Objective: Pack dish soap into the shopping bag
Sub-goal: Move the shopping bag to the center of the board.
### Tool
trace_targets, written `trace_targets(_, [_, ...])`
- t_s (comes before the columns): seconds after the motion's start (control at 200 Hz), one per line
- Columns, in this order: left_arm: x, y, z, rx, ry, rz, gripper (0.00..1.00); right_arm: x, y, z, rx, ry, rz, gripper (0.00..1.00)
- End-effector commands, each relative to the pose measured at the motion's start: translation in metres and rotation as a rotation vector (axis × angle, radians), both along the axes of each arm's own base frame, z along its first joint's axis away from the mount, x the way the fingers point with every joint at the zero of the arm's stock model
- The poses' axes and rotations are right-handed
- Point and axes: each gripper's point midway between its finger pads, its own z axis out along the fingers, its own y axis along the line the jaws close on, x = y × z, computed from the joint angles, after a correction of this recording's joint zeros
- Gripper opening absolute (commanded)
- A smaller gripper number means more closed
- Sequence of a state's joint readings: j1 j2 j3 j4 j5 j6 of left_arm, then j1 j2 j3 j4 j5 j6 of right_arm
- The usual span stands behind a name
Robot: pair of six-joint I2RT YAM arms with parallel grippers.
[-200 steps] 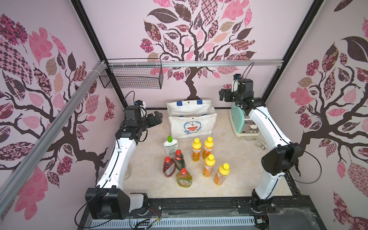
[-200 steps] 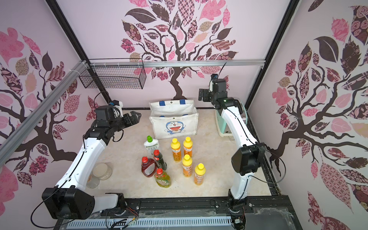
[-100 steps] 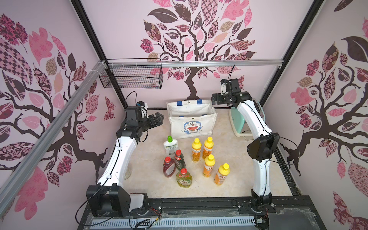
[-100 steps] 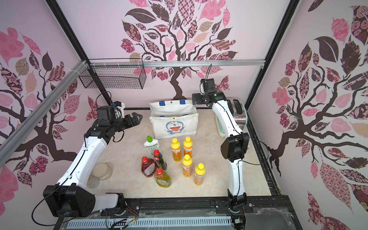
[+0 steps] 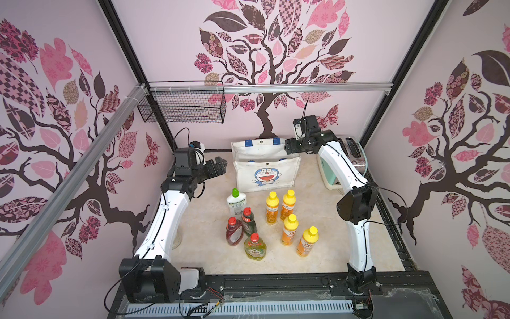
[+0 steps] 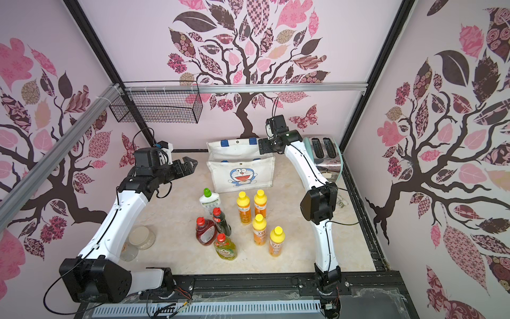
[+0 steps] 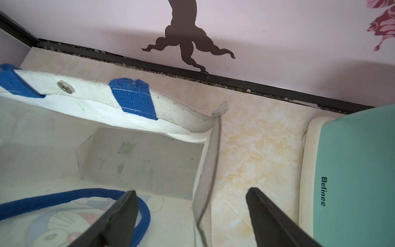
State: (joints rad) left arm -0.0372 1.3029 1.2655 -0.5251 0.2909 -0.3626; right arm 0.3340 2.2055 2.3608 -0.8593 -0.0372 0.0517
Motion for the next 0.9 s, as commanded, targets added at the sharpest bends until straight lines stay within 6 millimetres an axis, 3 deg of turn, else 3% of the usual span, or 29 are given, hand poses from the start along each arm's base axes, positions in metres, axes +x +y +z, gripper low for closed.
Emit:
trace_targets(0.0, [-0.001, 0.001, 0.008, 0.009, -0.039, -0.007, 0.97, -0.009, -0.001, -0.012, 0.007, 0.058, 0.007, 0.8])
trace_targets(0.3, [-0.002, -0.002, 0.005, 0.006, -0.029, -0.033, 0.97, -0.019, -0.003, -0.021, -0.012, 0.103, 0.021, 0.54])
trace_targets(0.575, [-0.003, -0.006, 0.005, 0.01, -0.024, -0.054, 0.97, -0.036, -0.012, -0.013, -0.009, 0.119, -0.016, 0.09])
trace_targets(0.89, [-0.01, -0.029, 0.006, 0.028, -0.026, -0.129, 0.97, -0.076, -0.04, 0.0, -0.04, 0.12, -0.105, 0.0])
